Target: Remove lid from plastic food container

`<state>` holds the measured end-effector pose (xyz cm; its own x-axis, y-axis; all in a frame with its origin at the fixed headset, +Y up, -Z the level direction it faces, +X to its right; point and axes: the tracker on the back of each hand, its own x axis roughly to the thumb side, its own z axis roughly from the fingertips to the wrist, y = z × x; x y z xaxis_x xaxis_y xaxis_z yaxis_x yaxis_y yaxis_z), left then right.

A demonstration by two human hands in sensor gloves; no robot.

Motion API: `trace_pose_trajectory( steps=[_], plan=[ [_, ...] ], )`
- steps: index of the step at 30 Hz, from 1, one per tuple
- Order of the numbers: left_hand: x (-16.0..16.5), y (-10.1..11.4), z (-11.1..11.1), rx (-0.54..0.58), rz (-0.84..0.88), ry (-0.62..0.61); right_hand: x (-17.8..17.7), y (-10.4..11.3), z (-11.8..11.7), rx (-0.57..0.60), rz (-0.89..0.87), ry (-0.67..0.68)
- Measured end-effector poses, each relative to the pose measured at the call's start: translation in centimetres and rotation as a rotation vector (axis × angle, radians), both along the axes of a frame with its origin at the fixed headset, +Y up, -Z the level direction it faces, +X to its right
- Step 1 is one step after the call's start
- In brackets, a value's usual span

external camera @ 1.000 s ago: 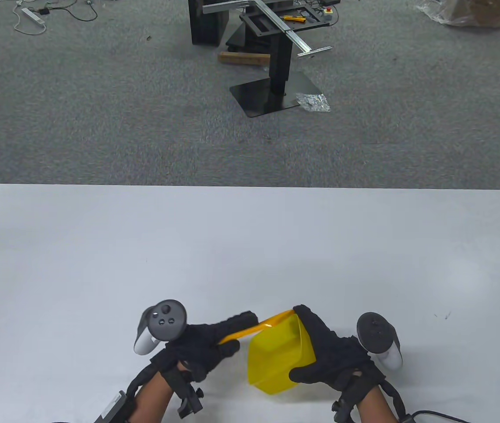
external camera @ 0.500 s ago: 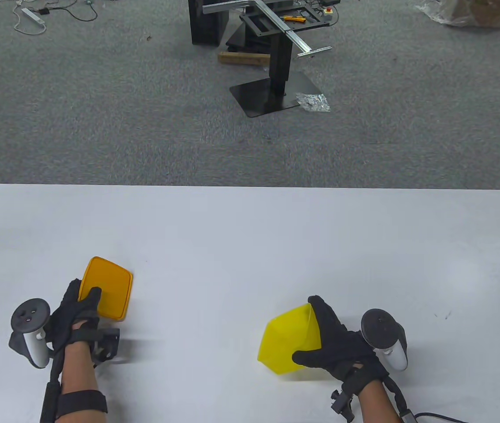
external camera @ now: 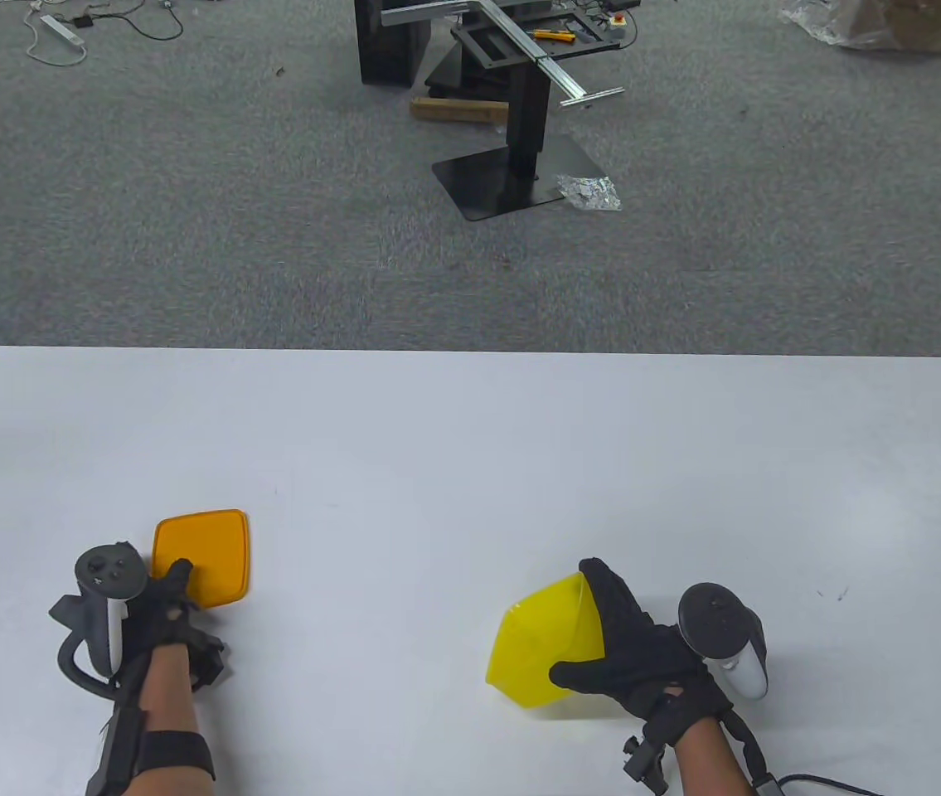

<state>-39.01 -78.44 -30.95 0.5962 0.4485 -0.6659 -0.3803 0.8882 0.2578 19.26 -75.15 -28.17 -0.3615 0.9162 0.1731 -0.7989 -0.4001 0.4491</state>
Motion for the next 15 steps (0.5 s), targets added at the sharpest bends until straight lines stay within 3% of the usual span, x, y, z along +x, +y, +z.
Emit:
trace_pose_trajectory(
  steps=[3,5,7,10,13,15],
  plan=[
    [1.4,1.7,-0.1,0.076,0.000,-0.101,0.2,0.2,0.0,0.008,-0.008,-0.010],
    [4.3,3.5,-0.6,0.162,0.074,-0.353,0.3,0.2,0.1,0.012,-0.016,-0.023],
    [7.6,4.9,-0.8,0.157,0.122,-0.629,0.5,0.3,0.1,0.015,-0.021,-0.036],
    [14.0,6.2,-0.3,0.064,-0.051,-0.935,0.9,0.3,0.3,0.021,-0.023,-0.055],
    [19.0,4.6,-0.6,-0.110,-0.196,-1.069,0.9,0.3,0.4,0.026,-0.020,-0.067],
    [20.5,3.2,-1.2,-0.212,-0.155,-1.106,0.9,0.3,0.4,0.026,-0.018,-0.072]
  ],
)
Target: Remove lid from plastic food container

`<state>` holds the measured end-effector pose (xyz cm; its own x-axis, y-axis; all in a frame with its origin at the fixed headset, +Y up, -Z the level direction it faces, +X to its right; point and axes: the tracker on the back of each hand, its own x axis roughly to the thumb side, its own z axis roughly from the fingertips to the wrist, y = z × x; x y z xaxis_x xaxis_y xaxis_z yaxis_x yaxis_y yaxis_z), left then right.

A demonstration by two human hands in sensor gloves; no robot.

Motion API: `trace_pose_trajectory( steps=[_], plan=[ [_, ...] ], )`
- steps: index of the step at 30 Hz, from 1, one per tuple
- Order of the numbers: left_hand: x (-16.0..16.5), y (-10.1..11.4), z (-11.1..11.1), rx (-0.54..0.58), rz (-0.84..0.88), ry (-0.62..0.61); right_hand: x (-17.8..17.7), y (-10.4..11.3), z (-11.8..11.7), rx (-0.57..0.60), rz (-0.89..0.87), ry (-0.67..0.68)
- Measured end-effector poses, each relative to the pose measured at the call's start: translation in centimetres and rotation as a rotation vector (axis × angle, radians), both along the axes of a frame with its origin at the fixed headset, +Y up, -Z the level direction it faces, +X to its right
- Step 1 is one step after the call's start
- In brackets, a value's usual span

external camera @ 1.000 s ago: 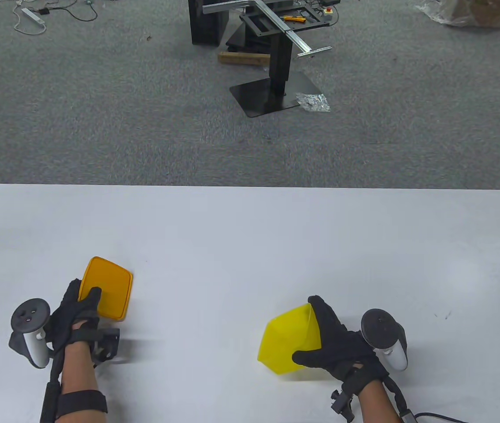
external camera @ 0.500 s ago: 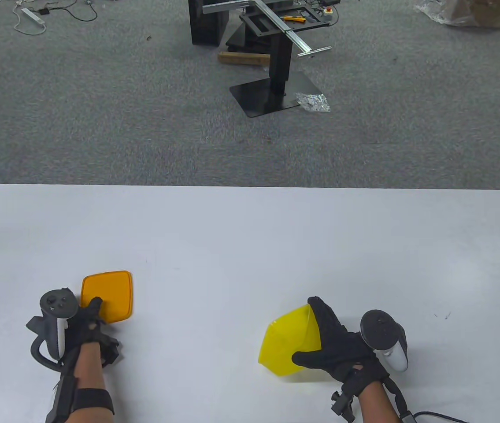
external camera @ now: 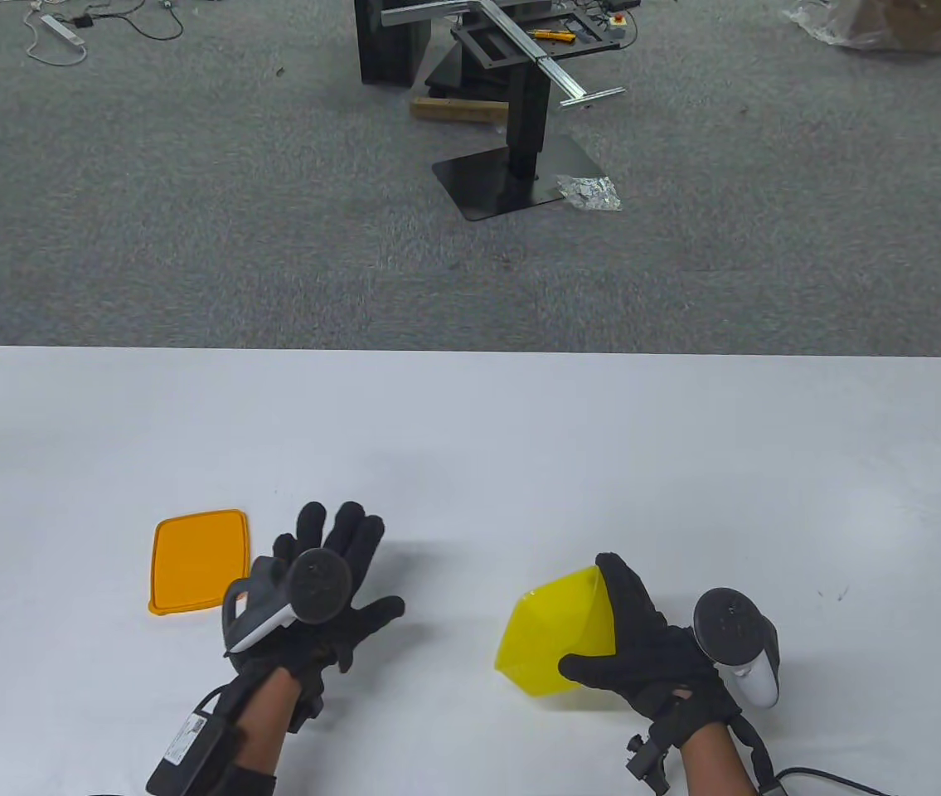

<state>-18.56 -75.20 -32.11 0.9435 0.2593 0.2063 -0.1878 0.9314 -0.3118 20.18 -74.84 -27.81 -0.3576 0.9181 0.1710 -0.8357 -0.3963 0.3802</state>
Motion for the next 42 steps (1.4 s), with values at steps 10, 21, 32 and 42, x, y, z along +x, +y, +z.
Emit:
trace_pose_trajectory(
  steps=[10,21,32,42],
  plan=[
    [0.5,-1.0,-0.2,-0.024,-0.012,-0.020,4.5,1.1,-0.3,0.038,0.092,-0.386],
    [1.0,-1.2,-0.1,-0.056,0.008,-0.049,10.0,-0.9,-0.3,-0.073,0.299,-0.717],
    [0.6,-1.0,0.0,-0.051,0.021,-0.045,9.3,-1.7,-0.6,-0.216,0.635,-0.741],
    [0.3,-0.8,-0.1,-0.041,0.046,-0.045,7.8,0.1,-0.6,-0.298,0.749,-0.561]
  ],
)
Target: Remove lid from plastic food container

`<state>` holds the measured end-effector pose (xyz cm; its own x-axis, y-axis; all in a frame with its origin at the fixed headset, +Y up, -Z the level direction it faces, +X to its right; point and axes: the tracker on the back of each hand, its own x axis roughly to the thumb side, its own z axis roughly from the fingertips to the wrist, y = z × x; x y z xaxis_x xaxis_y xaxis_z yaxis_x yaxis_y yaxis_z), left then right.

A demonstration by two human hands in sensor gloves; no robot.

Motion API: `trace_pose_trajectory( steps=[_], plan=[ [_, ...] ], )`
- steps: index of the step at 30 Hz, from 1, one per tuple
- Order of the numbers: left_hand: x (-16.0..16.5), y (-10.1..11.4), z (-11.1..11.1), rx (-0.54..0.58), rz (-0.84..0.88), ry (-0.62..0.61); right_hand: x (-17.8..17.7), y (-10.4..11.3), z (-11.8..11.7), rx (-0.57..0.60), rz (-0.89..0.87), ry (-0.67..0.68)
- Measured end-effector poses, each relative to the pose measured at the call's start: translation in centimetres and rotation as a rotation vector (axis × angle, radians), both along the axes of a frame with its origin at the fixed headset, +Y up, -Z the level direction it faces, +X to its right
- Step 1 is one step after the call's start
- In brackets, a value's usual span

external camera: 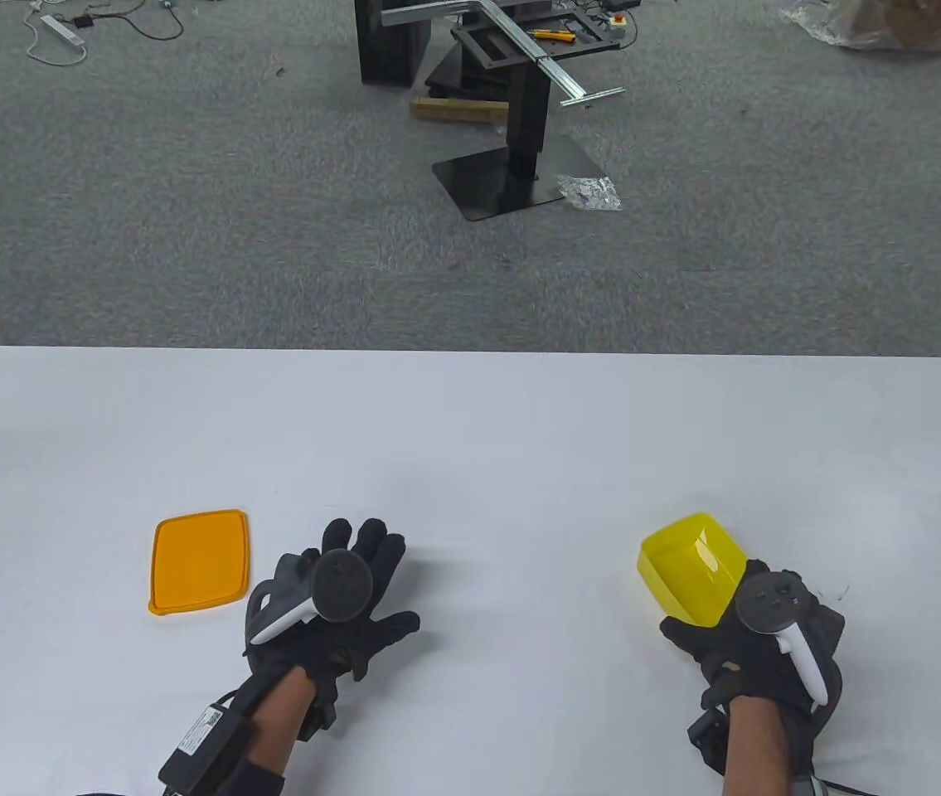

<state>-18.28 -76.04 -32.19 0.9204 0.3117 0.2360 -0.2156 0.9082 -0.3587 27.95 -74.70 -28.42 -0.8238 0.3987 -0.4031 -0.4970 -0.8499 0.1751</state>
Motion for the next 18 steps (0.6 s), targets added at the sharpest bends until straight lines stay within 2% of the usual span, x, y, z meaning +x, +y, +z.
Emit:
trace_pose_trajectory(
  steps=[2,6,8,11,14,18],
  plan=[
    [-0.1,0.0,0.0,0.000,0.007,0.001,-1.6,1.3,0.1,0.077,0.018,0.082],
    [-0.2,-0.4,-0.1,0.003,-0.013,-0.002,-6.2,3.4,0.6,0.196,0.021,0.379],
    [-0.3,-0.4,0.0,0.011,-0.010,0.000,-8.3,3.7,0.9,0.234,-0.003,0.514],
    [-0.2,-0.3,0.1,0.018,0.005,-0.004,-11.3,3.4,1.0,0.275,-0.031,0.644],
    [0.0,-0.4,0.3,0.022,0.001,-0.016,-13.5,2.5,-0.1,0.215,0.053,0.689],
    [0.0,-0.1,0.2,0.034,-0.008,-0.015,-13.9,1.1,-1.8,0.123,0.053,0.658]
  ],
)
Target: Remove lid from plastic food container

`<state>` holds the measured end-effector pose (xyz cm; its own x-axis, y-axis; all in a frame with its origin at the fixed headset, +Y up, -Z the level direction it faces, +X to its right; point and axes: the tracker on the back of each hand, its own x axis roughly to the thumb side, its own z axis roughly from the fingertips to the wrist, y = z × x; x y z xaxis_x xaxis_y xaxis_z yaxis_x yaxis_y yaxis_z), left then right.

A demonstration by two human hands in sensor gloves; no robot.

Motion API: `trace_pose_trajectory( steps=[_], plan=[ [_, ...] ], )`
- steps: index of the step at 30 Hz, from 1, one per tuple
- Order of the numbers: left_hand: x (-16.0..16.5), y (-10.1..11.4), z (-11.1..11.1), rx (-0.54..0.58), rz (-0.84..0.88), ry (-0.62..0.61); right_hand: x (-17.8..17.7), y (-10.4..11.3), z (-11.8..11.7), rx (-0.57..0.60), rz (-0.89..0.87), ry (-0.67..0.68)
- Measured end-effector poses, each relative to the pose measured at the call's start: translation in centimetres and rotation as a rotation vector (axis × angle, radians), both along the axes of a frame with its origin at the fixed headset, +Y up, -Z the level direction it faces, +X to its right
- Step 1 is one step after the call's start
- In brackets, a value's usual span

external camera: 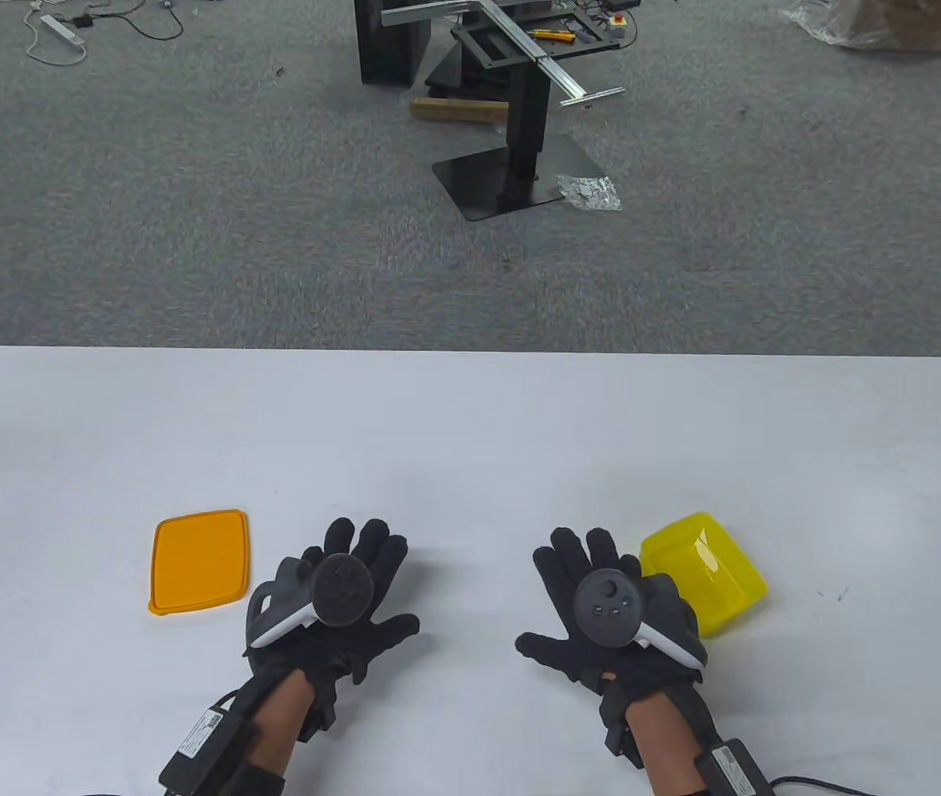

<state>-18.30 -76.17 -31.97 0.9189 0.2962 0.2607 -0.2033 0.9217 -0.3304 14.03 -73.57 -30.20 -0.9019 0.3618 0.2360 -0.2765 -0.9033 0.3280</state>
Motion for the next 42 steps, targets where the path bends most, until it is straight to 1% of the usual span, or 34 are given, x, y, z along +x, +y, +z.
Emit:
trace_pose_trajectory(
  steps=[2,5,6,7,8,11,13,20,29,42],
  plan=[
    [-0.2,0.0,0.0,0.003,0.008,0.004,0.2,-0.9,-0.5,-0.009,-0.017,-0.035],
    [-0.4,-0.2,-0.2,-0.002,-0.001,0.012,0.5,-2.6,-0.4,-0.026,-0.017,-0.039],
    [-0.4,-0.2,-0.2,-0.002,0.000,0.014,0.5,-3.0,-0.4,-0.050,-0.015,-0.035],
    [-0.5,-0.2,-0.2,-0.003,0.001,0.017,0.4,-3.3,-0.3,-0.074,0.011,-0.028],
    [-0.5,-0.3,-0.2,-0.003,0.001,0.017,0.4,-3.4,-0.3,-0.067,0.022,-0.032],
    [-0.6,-0.5,-0.2,-0.006,-0.005,0.018,0.0,-4.1,-0.2,-0.071,-0.020,-0.029],
    [-0.8,-0.6,-0.1,-0.009,-0.007,0.018,-0.4,-4.3,-0.3,-0.073,-0.006,-0.023],
    [-1.1,-0.5,0.2,-0.011,0.001,0.016,-1.0,-4.1,-0.3,-0.060,0.006,-0.001],
    [-0.1,-0.7,0.2,-0.030,-0.019,-0.011,-0.6,-4.2,-0.4,-0.077,-0.009,-0.007],
    [0.8,-0.8,0.4,-0.050,-0.028,-0.043,-1.2,-4.3,-0.2,-0.085,0.016,0.017]
  ],
)
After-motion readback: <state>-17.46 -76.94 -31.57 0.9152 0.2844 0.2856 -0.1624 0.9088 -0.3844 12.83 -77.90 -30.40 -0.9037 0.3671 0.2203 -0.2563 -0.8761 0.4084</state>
